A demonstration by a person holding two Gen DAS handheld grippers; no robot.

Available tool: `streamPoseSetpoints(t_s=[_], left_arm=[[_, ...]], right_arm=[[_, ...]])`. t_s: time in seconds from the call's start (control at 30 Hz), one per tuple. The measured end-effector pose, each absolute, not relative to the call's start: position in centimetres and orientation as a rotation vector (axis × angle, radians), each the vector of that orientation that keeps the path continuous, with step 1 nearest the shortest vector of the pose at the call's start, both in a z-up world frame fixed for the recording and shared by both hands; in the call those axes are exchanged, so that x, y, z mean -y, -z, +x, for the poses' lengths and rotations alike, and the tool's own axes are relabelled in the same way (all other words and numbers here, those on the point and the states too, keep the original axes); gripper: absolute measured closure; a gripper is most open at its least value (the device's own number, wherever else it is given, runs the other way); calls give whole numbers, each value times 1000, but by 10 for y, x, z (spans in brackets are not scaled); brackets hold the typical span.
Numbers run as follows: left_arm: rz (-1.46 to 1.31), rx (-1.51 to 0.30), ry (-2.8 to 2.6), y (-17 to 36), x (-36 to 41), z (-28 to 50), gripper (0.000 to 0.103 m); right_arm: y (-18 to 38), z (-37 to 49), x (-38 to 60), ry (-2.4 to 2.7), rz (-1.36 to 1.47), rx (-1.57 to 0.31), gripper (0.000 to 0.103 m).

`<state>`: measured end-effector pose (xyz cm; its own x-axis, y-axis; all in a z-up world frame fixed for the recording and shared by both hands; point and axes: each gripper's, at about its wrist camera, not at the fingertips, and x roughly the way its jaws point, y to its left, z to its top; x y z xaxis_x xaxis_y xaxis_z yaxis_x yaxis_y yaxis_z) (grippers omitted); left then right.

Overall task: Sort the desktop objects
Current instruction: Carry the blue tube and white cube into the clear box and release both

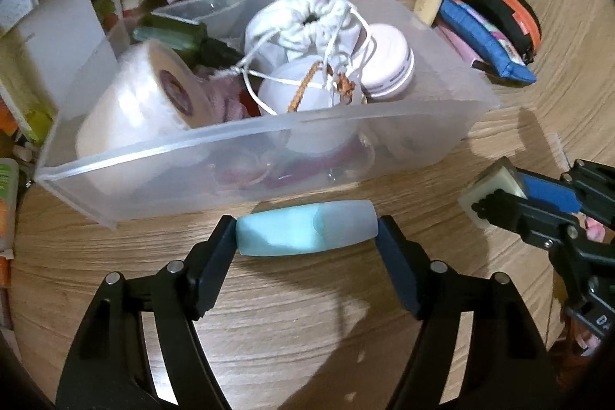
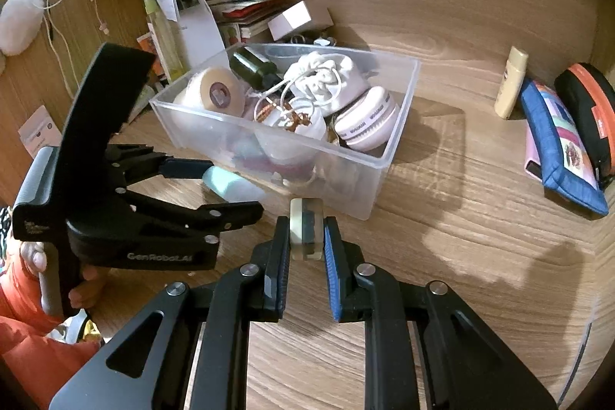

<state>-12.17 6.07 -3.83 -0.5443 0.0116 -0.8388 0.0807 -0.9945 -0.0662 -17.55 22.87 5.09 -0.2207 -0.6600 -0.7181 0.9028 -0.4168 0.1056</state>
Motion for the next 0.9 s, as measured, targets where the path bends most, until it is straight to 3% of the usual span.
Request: streamPoseSetpoints(t_s=[0.57,0.9], left_arm=[[1156,-193,2934,-49,-35,-88,30],[1113,-208,2942,-64,-20,-118,30]], right_arm=[[-92,-170,-226,1895,740,-368,88],[-106,-191,-211,1922,714,-319,88]])
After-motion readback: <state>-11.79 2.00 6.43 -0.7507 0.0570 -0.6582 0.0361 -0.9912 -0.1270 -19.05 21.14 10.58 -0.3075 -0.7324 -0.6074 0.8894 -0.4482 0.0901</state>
